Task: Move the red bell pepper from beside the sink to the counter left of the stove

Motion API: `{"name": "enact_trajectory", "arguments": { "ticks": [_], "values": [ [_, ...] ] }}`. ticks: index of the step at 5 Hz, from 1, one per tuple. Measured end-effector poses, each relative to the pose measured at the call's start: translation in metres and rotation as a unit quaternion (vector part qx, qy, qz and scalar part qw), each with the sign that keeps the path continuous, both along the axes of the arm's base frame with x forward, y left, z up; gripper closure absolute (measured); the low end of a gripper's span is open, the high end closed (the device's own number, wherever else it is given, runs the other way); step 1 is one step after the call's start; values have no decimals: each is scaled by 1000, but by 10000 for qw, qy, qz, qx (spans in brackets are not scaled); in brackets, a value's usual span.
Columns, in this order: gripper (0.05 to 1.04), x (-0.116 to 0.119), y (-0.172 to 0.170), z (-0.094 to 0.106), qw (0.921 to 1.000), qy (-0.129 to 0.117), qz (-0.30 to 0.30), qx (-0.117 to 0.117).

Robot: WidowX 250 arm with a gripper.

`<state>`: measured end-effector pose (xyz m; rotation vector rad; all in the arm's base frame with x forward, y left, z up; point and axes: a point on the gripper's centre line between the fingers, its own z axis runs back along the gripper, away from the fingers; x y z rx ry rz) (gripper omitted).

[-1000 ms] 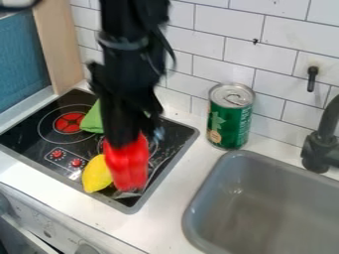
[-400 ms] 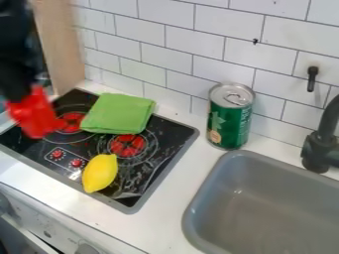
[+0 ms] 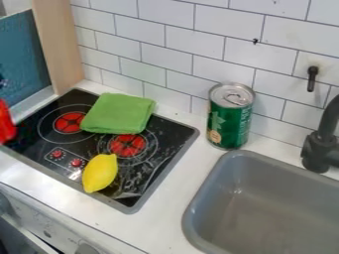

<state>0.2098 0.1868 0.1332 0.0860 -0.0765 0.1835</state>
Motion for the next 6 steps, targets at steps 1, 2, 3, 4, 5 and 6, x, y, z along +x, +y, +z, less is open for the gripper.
{"name": "enact_trajectory", "arguments": {
  "ticks": [1,2,3,4,5,6],
  "values": [
    [978,0,9,-11,9995,261,193,14],
    [978,-4,13,-20,9984,501,279,18],
    [978,-5,17,-31,9974,658,292,11],
    [978,-7,18,-39,9962,804,330,-30],
    [978,-10,19,-49,9939,1046,345,-81],
    [978,-10,21,-50,9930,1117,363,-97]
  ]
}}
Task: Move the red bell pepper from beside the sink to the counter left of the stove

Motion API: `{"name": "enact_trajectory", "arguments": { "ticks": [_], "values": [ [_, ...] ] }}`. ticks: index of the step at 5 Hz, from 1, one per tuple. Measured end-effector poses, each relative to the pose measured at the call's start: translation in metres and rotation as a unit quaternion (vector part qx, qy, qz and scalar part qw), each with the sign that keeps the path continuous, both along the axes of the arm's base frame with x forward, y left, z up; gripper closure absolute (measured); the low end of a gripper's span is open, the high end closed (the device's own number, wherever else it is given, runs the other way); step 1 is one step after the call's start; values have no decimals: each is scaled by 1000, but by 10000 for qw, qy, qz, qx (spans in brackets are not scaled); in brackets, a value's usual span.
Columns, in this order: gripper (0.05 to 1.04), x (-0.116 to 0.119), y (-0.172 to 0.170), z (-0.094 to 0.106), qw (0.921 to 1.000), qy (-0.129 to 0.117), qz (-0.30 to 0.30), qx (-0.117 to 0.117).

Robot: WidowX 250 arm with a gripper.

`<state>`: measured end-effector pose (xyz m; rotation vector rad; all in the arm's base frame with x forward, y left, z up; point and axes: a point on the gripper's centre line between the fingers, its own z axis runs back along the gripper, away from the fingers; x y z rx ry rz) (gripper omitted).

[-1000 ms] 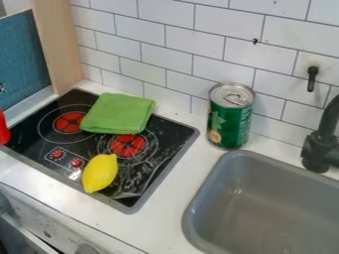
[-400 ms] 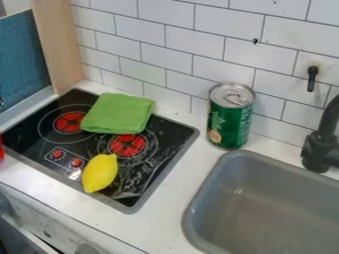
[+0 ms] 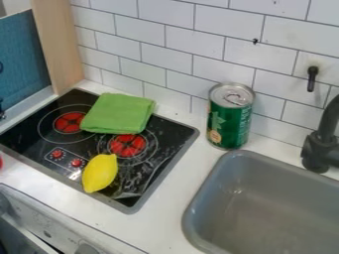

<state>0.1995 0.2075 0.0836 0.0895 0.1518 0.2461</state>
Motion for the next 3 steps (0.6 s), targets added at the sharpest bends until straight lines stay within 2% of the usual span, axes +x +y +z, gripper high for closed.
{"name": "enact_trajectory", "arguments": {
  "ticks": [1,2,3],
  "values": [
    [946,-3,0,1,9999,81,111,24],
    [736,-4,-3,1,9999,133,36,-69],
    [426,-3,-6,12,9998,-170,96,82]
  ]
}}
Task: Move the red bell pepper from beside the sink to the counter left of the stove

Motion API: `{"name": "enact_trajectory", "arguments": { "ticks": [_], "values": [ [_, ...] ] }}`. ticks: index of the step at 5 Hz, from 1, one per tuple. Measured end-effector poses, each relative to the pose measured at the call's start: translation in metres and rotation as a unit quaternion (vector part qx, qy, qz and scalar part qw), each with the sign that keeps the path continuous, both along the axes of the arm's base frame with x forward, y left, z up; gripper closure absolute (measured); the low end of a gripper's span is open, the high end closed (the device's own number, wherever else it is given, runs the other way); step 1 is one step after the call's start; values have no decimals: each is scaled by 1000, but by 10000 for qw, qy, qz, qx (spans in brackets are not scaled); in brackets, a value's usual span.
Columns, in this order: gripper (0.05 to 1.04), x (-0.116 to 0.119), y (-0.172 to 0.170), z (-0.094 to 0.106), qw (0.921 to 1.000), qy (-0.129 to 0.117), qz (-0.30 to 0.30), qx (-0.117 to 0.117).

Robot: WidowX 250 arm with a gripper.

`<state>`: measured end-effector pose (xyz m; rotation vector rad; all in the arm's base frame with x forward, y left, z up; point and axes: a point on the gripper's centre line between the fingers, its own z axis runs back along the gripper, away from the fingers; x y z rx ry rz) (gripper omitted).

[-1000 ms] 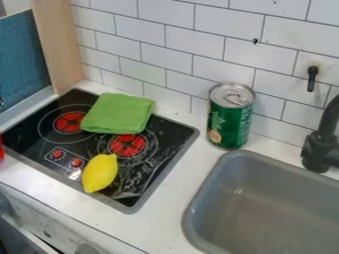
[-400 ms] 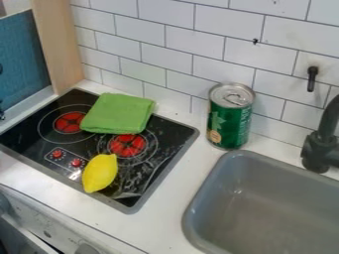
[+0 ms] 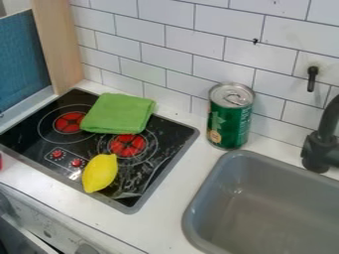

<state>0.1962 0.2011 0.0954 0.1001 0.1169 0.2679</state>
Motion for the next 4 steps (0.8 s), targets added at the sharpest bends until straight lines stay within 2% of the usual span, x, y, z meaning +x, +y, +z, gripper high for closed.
{"name": "enact_trajectory", "arguments": {
  "ticks": [1,2,3,4],
  "values": [
    [137,5,-4,13,9994,-345,21,35],
    [74,5,-8,23,9989,-463,0,56],
    [80,23,-34,30,9974,-552,-464,45],
    [83,30,-74,29,9941,-459,-981,-65]
  ]
}}
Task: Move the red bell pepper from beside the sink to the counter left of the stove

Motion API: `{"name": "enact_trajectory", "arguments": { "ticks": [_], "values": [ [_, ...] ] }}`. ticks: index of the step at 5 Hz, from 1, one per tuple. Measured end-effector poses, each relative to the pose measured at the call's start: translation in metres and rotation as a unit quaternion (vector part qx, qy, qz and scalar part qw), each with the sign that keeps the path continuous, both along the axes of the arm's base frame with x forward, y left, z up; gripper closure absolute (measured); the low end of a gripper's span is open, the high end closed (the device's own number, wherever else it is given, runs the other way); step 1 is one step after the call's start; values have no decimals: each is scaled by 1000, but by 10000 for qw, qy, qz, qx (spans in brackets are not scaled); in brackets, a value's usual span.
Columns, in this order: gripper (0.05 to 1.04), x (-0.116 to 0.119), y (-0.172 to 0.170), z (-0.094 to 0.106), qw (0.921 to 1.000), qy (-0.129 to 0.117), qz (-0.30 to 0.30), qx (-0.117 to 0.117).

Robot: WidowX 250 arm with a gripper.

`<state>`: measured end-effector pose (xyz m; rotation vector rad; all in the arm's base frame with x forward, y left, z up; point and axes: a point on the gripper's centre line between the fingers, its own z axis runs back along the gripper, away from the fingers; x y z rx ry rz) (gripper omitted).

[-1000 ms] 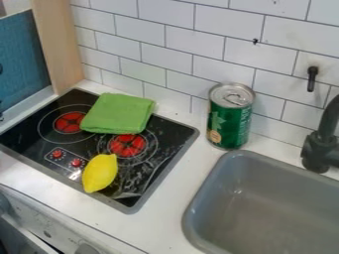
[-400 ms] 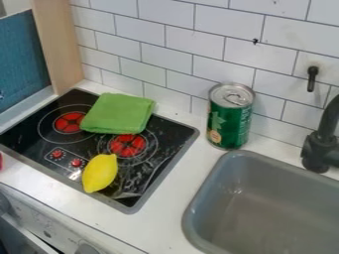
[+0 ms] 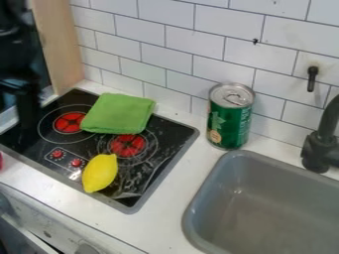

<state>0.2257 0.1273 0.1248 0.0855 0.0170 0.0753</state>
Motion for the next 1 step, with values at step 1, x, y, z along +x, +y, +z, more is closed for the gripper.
{"name": "enact_trajectory", "arguments": {
  "ticks": [1],
  "values": [
    [82,3,-30,-10,9992,11,-367,-174]
  ]
}}
